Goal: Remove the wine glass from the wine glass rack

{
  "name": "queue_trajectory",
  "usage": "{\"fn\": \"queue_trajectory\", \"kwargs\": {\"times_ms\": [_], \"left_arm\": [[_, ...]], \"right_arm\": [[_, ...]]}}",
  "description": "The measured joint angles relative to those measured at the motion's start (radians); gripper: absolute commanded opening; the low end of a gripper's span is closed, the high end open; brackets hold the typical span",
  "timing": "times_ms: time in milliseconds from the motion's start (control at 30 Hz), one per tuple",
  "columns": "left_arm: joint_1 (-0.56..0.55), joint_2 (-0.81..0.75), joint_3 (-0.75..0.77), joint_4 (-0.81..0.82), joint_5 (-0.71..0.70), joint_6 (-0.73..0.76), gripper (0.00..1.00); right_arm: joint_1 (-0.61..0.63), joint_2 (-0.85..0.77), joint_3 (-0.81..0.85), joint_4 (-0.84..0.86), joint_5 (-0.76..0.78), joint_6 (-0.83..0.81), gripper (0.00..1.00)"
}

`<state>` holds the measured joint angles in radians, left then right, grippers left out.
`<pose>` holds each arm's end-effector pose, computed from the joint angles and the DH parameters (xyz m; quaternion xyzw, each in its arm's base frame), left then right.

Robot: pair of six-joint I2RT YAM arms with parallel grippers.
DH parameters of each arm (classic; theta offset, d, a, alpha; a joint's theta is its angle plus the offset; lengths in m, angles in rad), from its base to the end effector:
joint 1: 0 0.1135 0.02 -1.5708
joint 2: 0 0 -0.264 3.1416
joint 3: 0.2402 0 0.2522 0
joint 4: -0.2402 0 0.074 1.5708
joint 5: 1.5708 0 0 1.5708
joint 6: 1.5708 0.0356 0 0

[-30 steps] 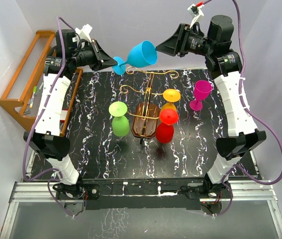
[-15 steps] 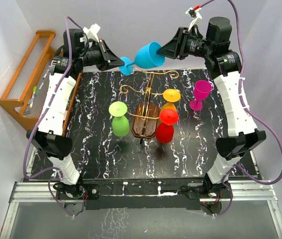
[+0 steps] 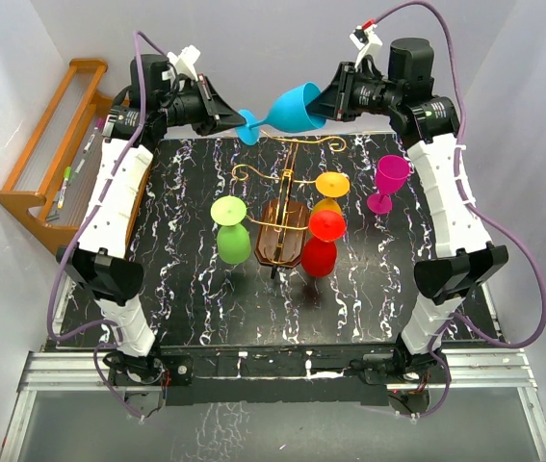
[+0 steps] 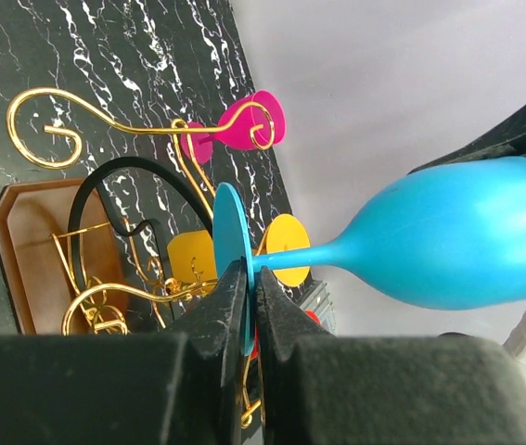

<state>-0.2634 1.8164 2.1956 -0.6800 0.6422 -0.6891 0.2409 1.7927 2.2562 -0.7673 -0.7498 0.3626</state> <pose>0.3685 -0.1215 0.4856 0.0216 0.7862 -0.4839 0.3837 0.3495 0.1108 0.5043 -0.1708 0.7618 0.4455 0.4383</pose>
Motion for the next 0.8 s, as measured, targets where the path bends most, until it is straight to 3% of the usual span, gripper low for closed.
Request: {"fn": "queue_trajectory", "kwargs": {"times_ms": [33, 67, 100, 133, 333, 500, 667, 800], "left_arm": [[0.0, 0.001, 0.003, -0.001, 0.0, -0.001, 0.21], [-0.002, 0.002, 0.006, -0.001, -0.002, -0.001, 0.4], [-0.003, 0.002, 0.007, 0.0, -0.003, 0.0, 0.81], [-0.005, 0.002, 0.007, 0.0, -0.003, 0.002, 0.95], [-0.006, -0.008, -0.025, 0.035, -0.03, -0.014, 0.97], [-0.007, -0.066, -0.146, 0.117, -0.103, -0.04, 0.97], [-0.007, -0.176, -0.304, 0.292, -0.137, -0.097, 0.97], [-0.007, -0.247, -0.373, 0.446, -0.125, -0.163, 0.85]], "right_arm": [[0.0, 0.0, 0.0, -0.009, 0.021, -0.005, 0.08], [0.0, 0.0, 0.0, -0.016, 0.034, -0.008, 0.08], [0.0, 0.0, 0.0, -0.022, 0.045, -0.01, 0.08], [0.001, 0.0, 0.0, -0.027, 0.062, -0.014, 0.08], [-0.001, -0.005, -0.005, -0.023, 0.168, -0.013, 0.08], [-0.054, -0.047, -0.049, 0.016, 0.291, 0.02, 0.08], [-0.217, -0.079, -0.059, 0.055, 0.492, 0.043, 0.08], [-0.376, -0.074, -0.062, 0.034, 0.644, 0.058, 0.08]]}}
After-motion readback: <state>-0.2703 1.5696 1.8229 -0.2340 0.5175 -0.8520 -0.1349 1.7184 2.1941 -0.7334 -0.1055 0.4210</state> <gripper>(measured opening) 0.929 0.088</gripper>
